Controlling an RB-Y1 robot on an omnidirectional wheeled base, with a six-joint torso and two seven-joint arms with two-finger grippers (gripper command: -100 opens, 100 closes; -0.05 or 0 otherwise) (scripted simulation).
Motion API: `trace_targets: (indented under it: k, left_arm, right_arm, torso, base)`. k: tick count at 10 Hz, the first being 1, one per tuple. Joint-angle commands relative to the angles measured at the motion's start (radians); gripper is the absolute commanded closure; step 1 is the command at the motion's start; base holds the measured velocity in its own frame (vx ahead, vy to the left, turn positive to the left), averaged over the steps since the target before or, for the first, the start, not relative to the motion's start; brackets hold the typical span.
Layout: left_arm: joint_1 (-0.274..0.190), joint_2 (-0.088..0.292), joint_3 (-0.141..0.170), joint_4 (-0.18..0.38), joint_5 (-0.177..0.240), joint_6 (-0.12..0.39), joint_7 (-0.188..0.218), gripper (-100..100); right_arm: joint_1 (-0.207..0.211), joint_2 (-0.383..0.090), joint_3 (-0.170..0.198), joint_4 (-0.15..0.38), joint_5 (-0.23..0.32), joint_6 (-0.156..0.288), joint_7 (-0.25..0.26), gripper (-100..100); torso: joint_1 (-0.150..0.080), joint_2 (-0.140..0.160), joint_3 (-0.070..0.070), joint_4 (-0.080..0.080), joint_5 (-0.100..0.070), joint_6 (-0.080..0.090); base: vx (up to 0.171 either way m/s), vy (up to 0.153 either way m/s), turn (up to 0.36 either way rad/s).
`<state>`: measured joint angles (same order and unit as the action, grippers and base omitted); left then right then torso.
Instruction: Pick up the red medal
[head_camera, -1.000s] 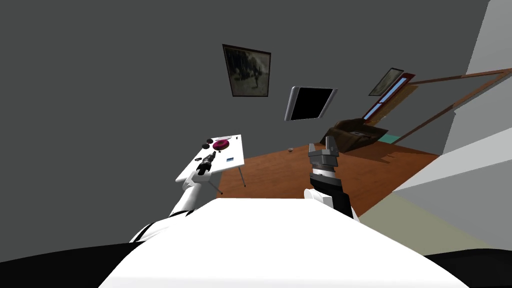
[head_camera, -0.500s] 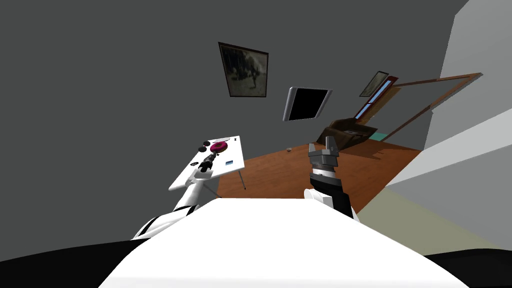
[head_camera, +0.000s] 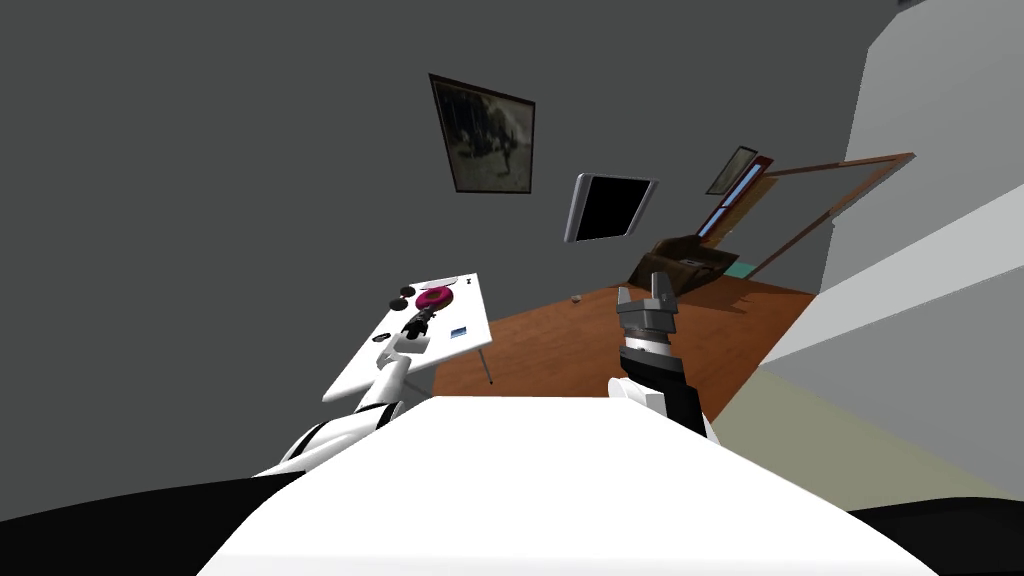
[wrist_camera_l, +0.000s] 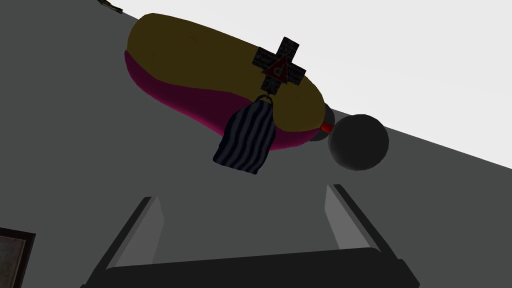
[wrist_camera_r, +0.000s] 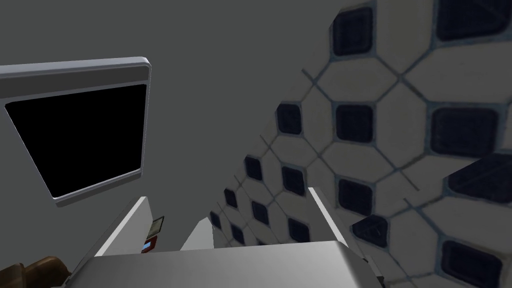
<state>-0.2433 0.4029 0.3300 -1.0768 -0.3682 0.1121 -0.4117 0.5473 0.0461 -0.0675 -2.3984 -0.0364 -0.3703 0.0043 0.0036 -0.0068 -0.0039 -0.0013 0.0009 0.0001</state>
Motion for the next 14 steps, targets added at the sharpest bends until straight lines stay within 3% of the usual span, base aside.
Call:
trace_targets:
  k: [1, 3, 4, 5, 6, 9, 10, 12, 14]
  left_arm:
    - [-0.02, -0.005, -0.003, 0.018, -0.013, 0.037, 0.015, -100]
    - [-0.025, -0.007, -0.004, 0.02, -0.015, 0.041, 0.016, -100]
    - [-0.026, -0.007, -0.004, 0.02, -0.015, 0.046, 0.017, 0]
    - [-0.028, 0.01, 0.019, 0.05, -0.017, 0.03, 0.02, -100]
    - [-0.028, 0.01, 0.019, 0.05, -0.017, 0.03, 0.02, -100]
    - [-0.034, 0.062, 0.091, 0.139, -0.02, -0.016, 0.028, -100]
    - [-0.034, 0.062, 0.091, 0.14, -0.02, -0.016, 0.028, -100]
    - [-0.038, 0.097, 0.138, 0.2, -0.023, -0.047, 0.033, -100]
    - [-0.038, 0.097, 0.138, 0.2, -0.023, -0.047, 0.033, -100]
  right_arm:
    - [0.0, 0.0, 0.0, 0.0, 0.0, 0.0, 0.0, 0]
    - [0.0, 0.0, 0.0, 0.0, 0.0, 0.0, 0.0, 0]
    - [0.0, 0.0, 0.0, 0.0, 0.0, 0.0, 0.0, 0]
    - [0.0, 0.0, 0.0, 0.0, 0.0, 0.0, 0.0, 0]
    - [0.0, 0.0, 0.0, 0.0, 0.0, 0.0, 0.0, 0]
    - [0.0, 0.0, 0.0, 0.0, 0.0, 0.0, 0.0, 0]
    - [0.0, 0.0, 0.0, 0.0, 0.0, 0.0, 0.0, 0]
    - [0.0, 0.0, 0.0, 0.0, 0.0, 0.0, 0.0, 0]
    - [0.0, 0.0, 0.0, 0.0, 0.0, 0.0, 0.0, 0]
  torso:
    - [0.0, 0.0, 0.0, 0.0, 0.0, 0.0]
    - [0.001, -0.002, -0.001, -0.001, 0.0, 0.0]
    - [-0.001, 0.001, 0.0, 0.0, 0.0, 0.0]
    - [-0.004, 0.003, 0.002, 0.0, -0.001, 0.0]
    - [-0.005, 0.005, 0.003, 0.001, -0.001, 0.0]
    - [-0.006, 0.007, 0.004, 0.001, -0.001, 0.0]
    - [-0.006, 0.007, 0.004, 0.002, -0.001, 0.0]
    - [-0.006, 0.007, 0.004, 0.001, -0.001, 0.0]
    - [-0.005, 0.007, 0.004, 0.002, -0.001, -0.001]
  base:
    - [0.099, 0.091, -0.104]
    - [0.071, 0.068, -0.063]
    - [0.008, 0.008, 0.003]
    - [-0.013, -0.009, -0.178]
    - [-0.019, -0.007, -0.093]
    - [-0.036, -0.016, -0.204]
    - [-0.027, -0.012, -0.079]
    - [-0.033, -0.02, -0.211]
    - [-0.019, -0.006, -0.019]
